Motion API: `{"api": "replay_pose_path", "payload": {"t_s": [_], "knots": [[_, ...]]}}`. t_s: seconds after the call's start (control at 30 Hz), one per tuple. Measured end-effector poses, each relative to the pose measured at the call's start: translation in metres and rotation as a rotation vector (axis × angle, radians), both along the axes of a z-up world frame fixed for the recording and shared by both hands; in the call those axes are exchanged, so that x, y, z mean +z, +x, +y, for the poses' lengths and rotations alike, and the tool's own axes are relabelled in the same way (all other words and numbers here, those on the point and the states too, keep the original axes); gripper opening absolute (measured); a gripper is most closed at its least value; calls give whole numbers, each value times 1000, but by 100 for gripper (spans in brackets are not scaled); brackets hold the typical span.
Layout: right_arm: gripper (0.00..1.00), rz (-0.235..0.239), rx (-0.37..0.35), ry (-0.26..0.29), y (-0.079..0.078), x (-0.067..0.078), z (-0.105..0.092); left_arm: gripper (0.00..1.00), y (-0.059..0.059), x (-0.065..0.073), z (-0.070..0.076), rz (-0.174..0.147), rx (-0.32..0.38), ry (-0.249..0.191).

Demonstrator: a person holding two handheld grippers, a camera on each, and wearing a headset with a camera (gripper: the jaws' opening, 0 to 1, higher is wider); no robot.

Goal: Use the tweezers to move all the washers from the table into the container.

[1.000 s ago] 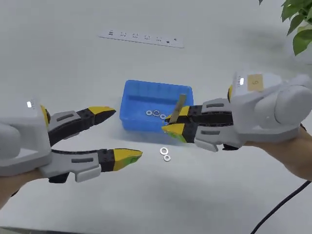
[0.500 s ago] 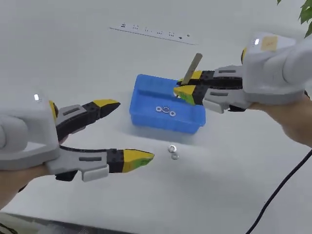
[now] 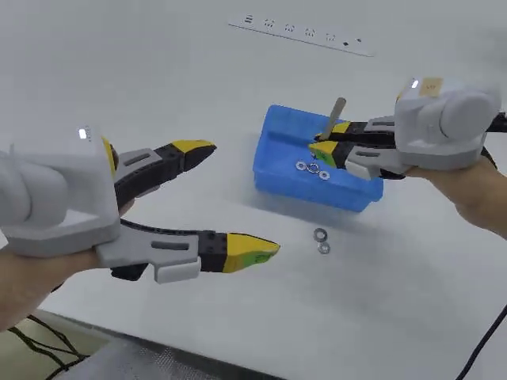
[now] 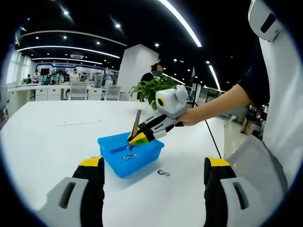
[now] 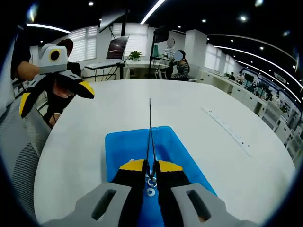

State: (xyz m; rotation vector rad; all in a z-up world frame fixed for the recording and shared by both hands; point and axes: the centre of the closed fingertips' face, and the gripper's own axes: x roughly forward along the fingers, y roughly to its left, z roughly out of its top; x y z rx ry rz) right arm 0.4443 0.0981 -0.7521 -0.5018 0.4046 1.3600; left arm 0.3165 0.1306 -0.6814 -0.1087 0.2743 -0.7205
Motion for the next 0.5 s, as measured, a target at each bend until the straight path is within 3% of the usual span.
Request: {"api": "replay_pose_path", "payload": {"t_s": [0.23,0.5], "knots": [[10,20,6,-6,-4,-9,-1,91,1,-3,10,10,38,-2],[10,21,5,-14,-5,-9,-4,90,-4,-6,8,24,44,-12]]}}
